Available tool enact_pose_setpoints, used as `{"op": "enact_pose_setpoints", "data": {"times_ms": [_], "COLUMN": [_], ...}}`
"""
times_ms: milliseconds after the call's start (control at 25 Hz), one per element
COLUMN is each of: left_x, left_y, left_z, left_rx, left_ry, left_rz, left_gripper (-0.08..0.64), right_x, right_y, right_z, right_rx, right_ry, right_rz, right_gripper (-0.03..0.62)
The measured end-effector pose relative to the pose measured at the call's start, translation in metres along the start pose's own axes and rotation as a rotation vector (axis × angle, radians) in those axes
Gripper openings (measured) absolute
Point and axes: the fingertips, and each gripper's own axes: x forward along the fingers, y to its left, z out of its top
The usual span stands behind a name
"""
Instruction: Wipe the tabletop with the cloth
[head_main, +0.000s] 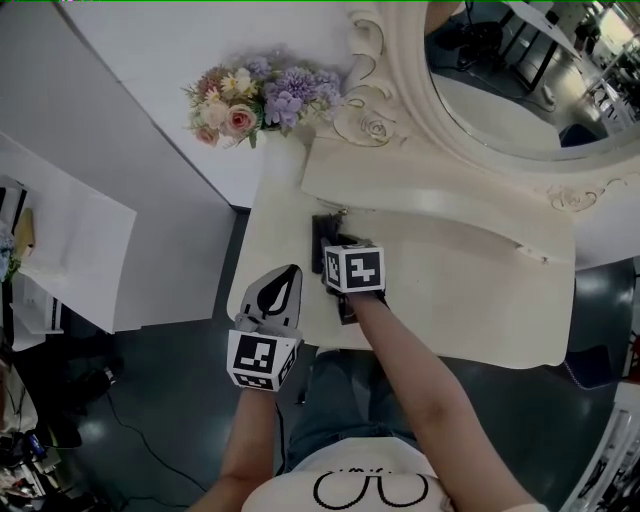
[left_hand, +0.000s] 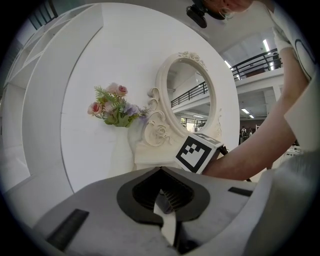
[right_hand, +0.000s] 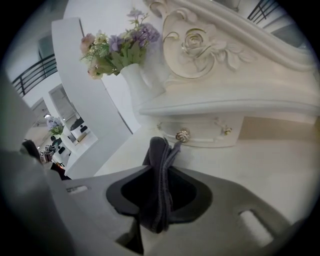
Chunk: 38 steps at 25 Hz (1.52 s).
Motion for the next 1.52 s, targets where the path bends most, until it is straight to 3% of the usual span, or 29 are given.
{"op": "enact_pose_setpoints", "data": {"times_ms": [720,1520], "left_x": [0.029,0.075], "left_y": [-0.118,-0.255], "left_z": [0.008,0.014], "left_rx": [0.043,0.085], "left_ry": [0.021,-0.004], "left_rz": [-0.042,-0.131], "left_gripper": [-0.003,-0.002], "right_x": [-0.082,-0.189], "right_y": [-0.133,-0.302], "right_z": [-0.026,-0.060], "right_rx": [0.047,0.074], "right_ry": [-0.010,-0.046], "right_rz": [-0.074,-0.219], "right_gripper": [0.089,0.091]}}
